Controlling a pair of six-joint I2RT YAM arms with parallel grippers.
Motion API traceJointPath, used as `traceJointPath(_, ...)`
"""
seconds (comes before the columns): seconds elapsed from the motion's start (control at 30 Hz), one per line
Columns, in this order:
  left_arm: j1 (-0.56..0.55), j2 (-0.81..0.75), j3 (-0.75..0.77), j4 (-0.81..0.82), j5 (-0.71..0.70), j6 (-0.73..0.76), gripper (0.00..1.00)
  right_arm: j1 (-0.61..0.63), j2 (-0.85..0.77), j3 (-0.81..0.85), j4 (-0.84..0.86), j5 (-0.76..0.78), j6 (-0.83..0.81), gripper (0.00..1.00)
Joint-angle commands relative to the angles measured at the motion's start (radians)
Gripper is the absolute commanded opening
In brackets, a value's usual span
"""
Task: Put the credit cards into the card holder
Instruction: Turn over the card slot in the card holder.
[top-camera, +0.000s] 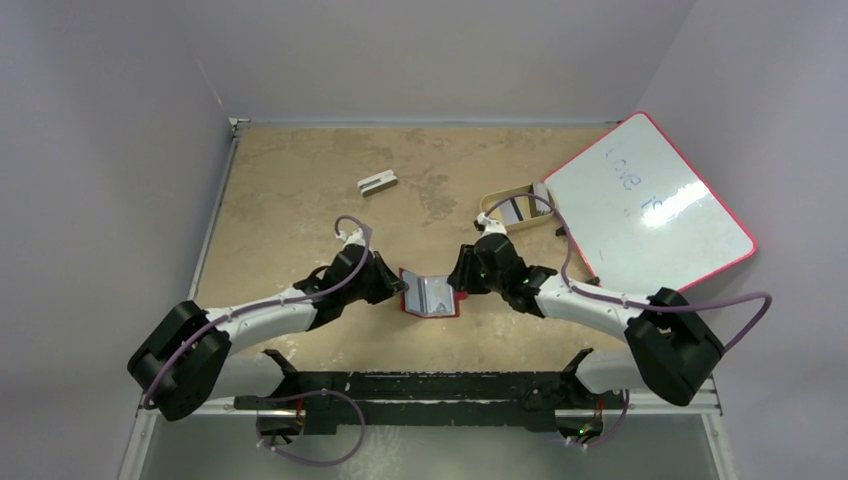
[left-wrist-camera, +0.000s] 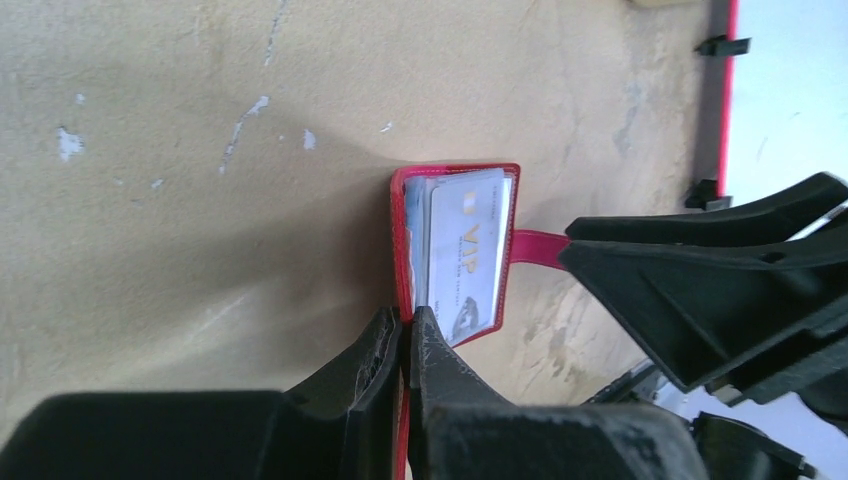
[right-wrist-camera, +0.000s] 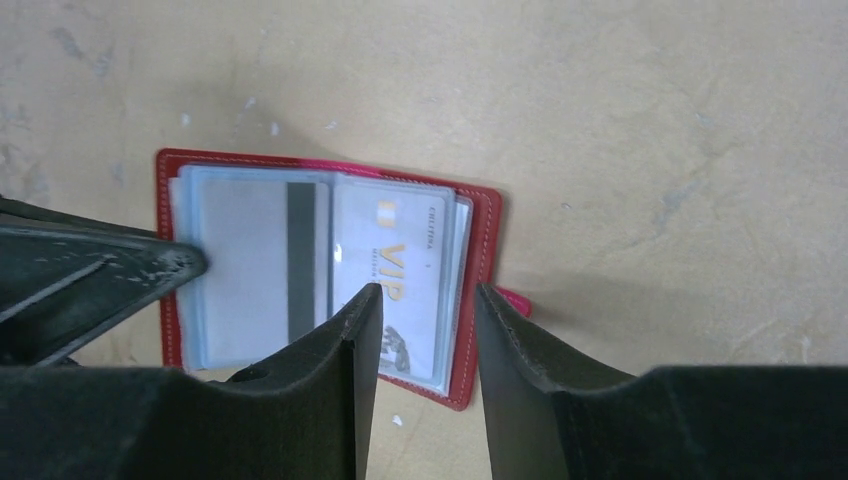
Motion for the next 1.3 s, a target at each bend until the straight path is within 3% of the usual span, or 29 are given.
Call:
traceJointPath(0.0, -0.004, -0.022, 0.082, -0.144, -0.040, 0.077, 0.00, 0.006, 0.032, 0.061, 0.069, -0.070, -0.040, 0.40)
traceJointPath(0.33, -0.002, -0.008, 0.106, -0.172, -0.033, 0.083, 0.00, 0.019, 0.173, 0.114, 0.155, -0.130, -0.075, 0.32)
traceJointPath(0.73, -0.003, -0.080, 0.055, 0.010, 0.053, 0.060, 0.01, 0.022, 0.255, 0.051, 0.242, -0.148, -0.043, 0.30)
traceJointPath(1.03, -0.002, -0.048, 0.029, 0.104, 0.088, 0.048, 0.00, 0.022, 0.266, 0.032, 0.265, -0.152, -0.035, 0.30)
traceJointPath(1.27, -0.004, -0.041, 0.017, 0.140, 0.100, 0.037, 0.10, 0.022, 0.266, 0.026, 0.272, -0.154, -0.031, 0.30)
